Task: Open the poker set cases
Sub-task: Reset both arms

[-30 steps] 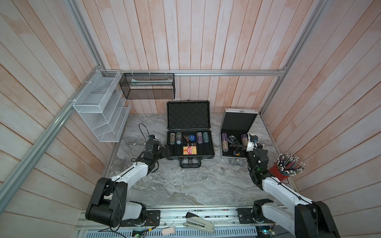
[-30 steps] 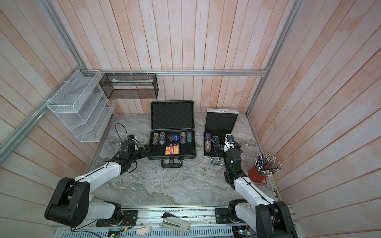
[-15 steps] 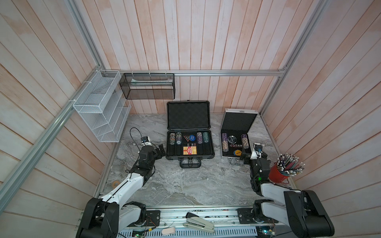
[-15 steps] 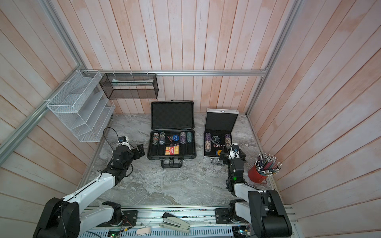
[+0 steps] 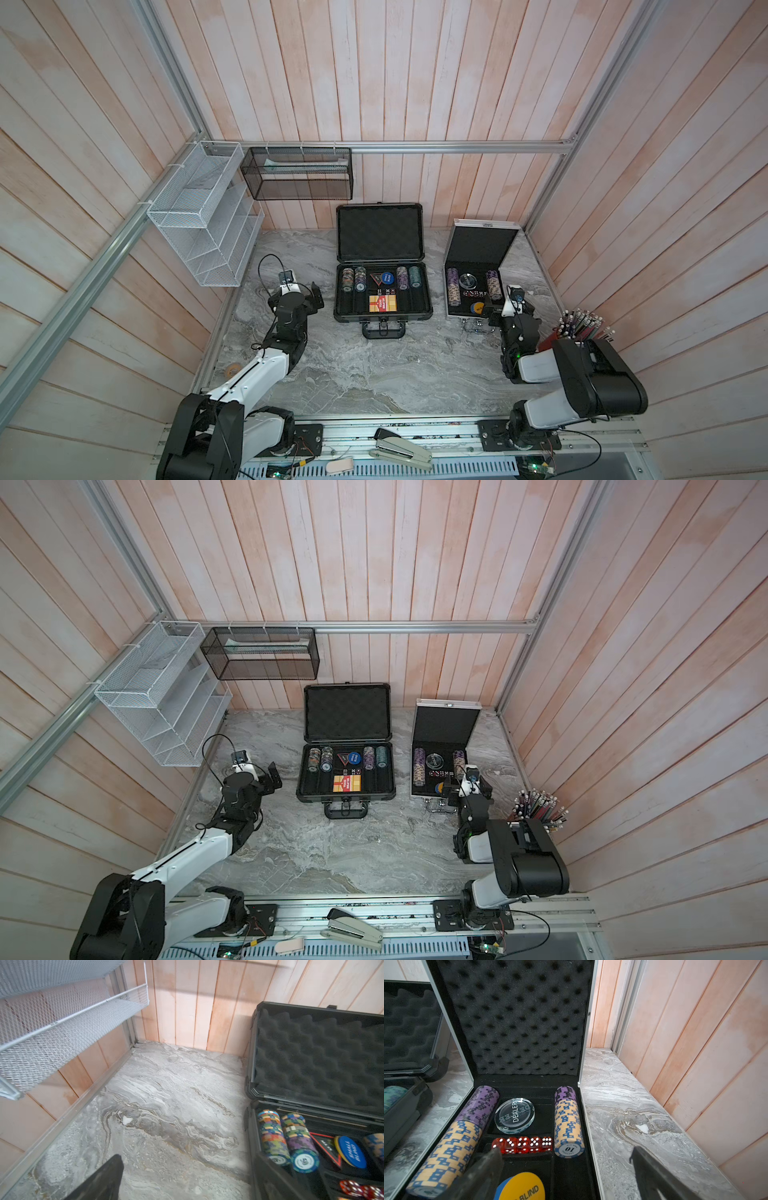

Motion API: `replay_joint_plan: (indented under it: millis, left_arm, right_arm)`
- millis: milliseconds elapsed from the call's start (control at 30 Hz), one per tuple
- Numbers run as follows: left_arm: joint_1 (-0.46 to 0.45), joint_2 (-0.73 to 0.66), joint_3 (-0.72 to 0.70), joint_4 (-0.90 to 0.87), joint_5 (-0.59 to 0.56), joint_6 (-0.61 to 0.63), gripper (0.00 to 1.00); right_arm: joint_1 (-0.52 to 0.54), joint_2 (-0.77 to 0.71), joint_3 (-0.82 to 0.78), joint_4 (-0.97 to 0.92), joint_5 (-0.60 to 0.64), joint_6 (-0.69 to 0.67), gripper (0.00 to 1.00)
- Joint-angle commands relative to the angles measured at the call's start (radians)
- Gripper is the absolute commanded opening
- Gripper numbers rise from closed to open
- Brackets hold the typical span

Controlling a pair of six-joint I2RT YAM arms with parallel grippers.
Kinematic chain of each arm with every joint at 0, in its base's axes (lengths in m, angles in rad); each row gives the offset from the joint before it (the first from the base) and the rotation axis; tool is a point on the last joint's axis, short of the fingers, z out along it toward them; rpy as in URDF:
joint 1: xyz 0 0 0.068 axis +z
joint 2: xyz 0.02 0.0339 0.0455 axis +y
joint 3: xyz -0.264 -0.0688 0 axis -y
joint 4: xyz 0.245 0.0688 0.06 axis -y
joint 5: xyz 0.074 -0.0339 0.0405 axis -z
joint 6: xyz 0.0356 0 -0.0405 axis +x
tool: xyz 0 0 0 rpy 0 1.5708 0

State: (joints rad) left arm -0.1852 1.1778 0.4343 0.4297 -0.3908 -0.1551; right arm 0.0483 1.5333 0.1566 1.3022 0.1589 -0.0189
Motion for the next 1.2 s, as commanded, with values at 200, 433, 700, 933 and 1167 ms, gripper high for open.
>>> replay_joint_plan:
  millis: [200, 433, 700, 933, 1167]
  left_arm:
    - [0.175, 0.133, -0.127, 0.414, 0.180, 0.042, 1.00]
    - [0.254, 0.294, -0.242, 0.784, 0.336, 0.038, 1.00]
    - [0.239, 0.370, -0.179, 0.750, 0.388, 0.072, 1.00]
    - [0.233, 0.359, -0.169, 0.714, 0.377, 0.072, 1.00]
    - [0.231, 0.361, -0.167, 0.709, 0.372, 0.071, 1.00]
  right_arm:
    - [-0.071, -0.007, 0.086, -0.087, -0.074, 0.051, 0.99]
    - [-0.072, -0.007, 0.087, -0.086, -0.075, 0.053, 0.99]
    - [-0.073, -0.007, 0.087, -0.087, -0.075, 0.054, 0.99]
    - [-0.072, -0.007, 0.087, -0.086, -0.075, 0.053, 0.99]
    - [-0.073, -0.007, 0.087, -0.085, -0.075, 0.053, 0.99]
